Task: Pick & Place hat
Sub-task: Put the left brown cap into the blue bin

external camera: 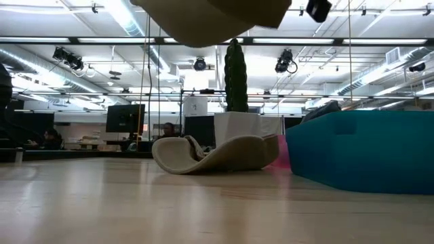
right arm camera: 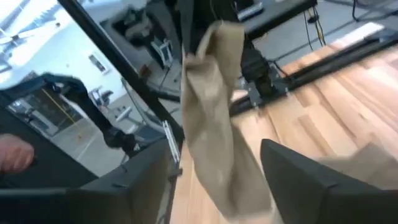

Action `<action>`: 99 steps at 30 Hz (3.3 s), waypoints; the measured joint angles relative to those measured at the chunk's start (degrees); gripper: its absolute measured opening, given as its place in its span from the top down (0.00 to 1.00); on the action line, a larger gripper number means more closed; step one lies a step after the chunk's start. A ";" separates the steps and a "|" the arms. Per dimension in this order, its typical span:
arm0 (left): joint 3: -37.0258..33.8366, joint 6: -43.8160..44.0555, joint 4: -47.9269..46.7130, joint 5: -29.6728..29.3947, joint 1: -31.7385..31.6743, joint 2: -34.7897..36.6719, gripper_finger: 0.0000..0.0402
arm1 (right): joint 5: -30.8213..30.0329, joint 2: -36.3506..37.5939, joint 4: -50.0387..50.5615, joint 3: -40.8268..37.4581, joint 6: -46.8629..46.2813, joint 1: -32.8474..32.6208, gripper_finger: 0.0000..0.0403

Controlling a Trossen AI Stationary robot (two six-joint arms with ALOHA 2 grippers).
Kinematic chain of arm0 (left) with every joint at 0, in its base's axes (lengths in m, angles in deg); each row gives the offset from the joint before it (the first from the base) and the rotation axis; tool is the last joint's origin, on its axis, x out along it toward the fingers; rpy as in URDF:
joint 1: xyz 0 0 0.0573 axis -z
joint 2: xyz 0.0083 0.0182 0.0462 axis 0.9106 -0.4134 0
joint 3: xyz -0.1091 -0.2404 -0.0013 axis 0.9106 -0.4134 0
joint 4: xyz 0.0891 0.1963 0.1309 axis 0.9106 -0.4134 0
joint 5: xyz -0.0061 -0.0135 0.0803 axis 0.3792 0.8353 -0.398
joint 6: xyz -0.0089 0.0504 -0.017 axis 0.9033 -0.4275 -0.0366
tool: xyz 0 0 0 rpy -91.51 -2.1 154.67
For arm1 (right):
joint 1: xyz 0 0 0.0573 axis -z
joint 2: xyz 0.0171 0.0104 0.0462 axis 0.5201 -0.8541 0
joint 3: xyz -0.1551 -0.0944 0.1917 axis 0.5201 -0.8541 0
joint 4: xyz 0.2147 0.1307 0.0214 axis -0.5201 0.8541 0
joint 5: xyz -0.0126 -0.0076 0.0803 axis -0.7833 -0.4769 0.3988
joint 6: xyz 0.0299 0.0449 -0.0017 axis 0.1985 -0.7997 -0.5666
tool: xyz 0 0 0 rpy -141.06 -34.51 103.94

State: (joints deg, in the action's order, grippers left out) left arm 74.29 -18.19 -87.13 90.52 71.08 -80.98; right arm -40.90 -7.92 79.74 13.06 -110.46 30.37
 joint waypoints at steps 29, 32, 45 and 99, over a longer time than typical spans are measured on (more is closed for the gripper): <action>-0.02 -0.17 6.44 1.92 1.82 -1.56 0.98 | 22.18 -20.52 -37.97 0.02 -18.60 2.07 0.27; 0.02 -0.18 6.68 1.97 1.63 -2.16 0.98 | 22.55 -20.52 -38.38 0.02 -18.76 2.07 0.30; 0.00 -1.18 6.68 1.94 1.42 -3.72 0.97 | 24.54 -20.52 -37.56 0.02 -17.09 2.07 0.62; -0.02 20.13 -9.63 -40.48 2.71 0.98 0.71 | -27.19 8.38 2.73 0.11 -32.67 -15.09 0.96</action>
State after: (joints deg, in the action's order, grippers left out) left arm 74.27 1.94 -96.76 50.04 73.79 -80.00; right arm -68.09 0.46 82.46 13.17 -143.13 15.28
